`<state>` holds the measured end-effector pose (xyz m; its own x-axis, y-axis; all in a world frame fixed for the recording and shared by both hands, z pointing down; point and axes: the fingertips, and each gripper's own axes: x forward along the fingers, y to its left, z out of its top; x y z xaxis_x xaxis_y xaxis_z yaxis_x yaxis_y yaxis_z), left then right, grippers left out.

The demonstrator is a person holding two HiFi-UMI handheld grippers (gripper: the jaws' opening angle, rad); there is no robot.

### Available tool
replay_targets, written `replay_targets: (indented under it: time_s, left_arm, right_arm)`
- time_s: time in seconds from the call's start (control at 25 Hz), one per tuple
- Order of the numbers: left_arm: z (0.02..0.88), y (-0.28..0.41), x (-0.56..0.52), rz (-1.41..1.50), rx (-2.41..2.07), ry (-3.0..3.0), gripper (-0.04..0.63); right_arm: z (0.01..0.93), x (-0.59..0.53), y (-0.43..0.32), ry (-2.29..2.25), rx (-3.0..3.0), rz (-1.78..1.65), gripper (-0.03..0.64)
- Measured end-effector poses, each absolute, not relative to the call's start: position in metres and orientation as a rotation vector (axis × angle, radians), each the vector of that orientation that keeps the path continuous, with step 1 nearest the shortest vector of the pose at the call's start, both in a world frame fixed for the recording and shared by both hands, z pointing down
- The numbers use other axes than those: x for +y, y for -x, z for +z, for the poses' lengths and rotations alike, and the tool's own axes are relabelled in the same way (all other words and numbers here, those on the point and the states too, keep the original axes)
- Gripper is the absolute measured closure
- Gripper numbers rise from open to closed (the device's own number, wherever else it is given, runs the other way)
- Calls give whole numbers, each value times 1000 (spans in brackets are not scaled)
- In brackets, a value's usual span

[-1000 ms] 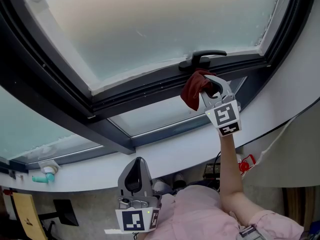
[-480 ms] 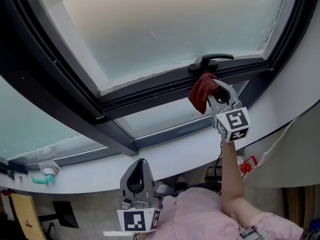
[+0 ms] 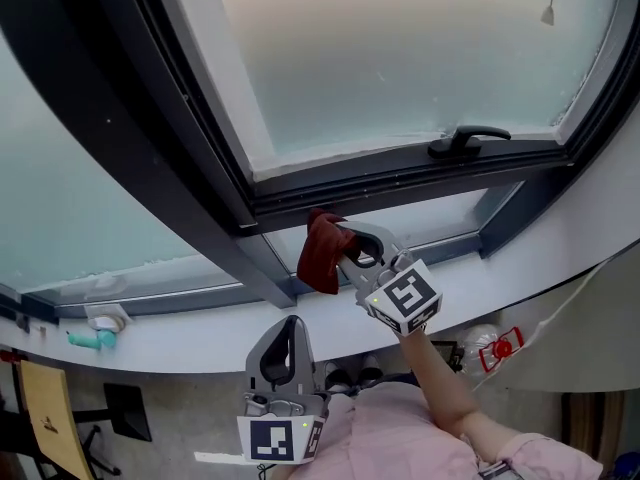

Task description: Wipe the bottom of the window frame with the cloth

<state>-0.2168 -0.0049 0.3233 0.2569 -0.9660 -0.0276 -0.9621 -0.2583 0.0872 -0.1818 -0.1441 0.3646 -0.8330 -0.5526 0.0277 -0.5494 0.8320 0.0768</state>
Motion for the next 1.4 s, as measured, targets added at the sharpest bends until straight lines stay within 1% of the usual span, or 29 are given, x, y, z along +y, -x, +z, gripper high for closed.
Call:
replay_targets:
  time_s: [0.24,0.52,0.76,1.12,1.4]
  left_arm:
    - [322,257,12,-118,-1978,-2390,598]
    - [320,298,30,-109,-2067,-2340,598]
    - [324,320,36,-103,-2074,-2325,598]
    - [327,328,39,-131,-2058,-2321,598]
    - [328,333,42,-152,-2091,-2287,598]
  right_arm:
    - [384,-141,251,-793,-2947,-67,555]
    - [388,-156,293,-832,-2954,-35,555]
    - [399,-168,323,-865,-2934,-10,555]
    - [400,-169,327,-889,-2899,-37,554]
    - [399,-175,307,-962,-2912,-10,555]
